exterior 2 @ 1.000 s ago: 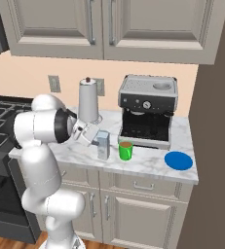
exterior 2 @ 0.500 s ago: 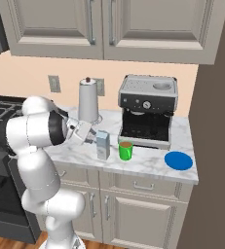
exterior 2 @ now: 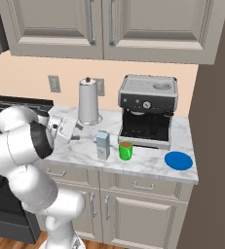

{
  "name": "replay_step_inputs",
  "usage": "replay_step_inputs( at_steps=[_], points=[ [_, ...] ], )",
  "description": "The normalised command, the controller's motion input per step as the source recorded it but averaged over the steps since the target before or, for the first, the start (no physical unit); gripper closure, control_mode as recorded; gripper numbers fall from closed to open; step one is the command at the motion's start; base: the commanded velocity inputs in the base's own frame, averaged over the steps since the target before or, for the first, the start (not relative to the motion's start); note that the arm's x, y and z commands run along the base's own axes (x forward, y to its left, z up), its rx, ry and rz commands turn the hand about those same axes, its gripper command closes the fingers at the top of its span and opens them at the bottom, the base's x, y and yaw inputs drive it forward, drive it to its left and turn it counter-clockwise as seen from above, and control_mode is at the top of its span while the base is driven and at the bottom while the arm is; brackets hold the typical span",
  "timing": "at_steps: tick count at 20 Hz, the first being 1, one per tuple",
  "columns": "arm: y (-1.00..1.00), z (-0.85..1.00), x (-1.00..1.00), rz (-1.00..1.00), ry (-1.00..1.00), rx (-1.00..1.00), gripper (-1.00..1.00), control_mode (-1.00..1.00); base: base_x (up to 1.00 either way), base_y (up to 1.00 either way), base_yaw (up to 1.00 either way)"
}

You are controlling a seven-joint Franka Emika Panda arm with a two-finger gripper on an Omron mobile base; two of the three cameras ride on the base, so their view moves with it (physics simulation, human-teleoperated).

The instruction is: Take a sugar cube from the saucer and place it inside the coffee. Then, grab milk from the fridge and place it next to the coffee on the counter to sweeten the coffee.

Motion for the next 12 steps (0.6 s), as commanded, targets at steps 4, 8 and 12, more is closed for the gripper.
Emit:
replay_step_inputs(
  at_steps=[4, 8, 12],
  points=[
    [0.12, 0.14, -1.00, 0.00, -0.77, -0.14, -1.00, -1.00, 0.00, 0.00, 0.00],
    [0.03, 0.30, -1.00, 0.00, -0.84, -0.12, -1.00, -1.00, 0.00, 0.00, 0.00],
    [0.02, 0.47, -1.00, 0.00, -0.91, -0.12, -1.00, -1.00, 0.00, 0.00, 0.00]
  ],
)
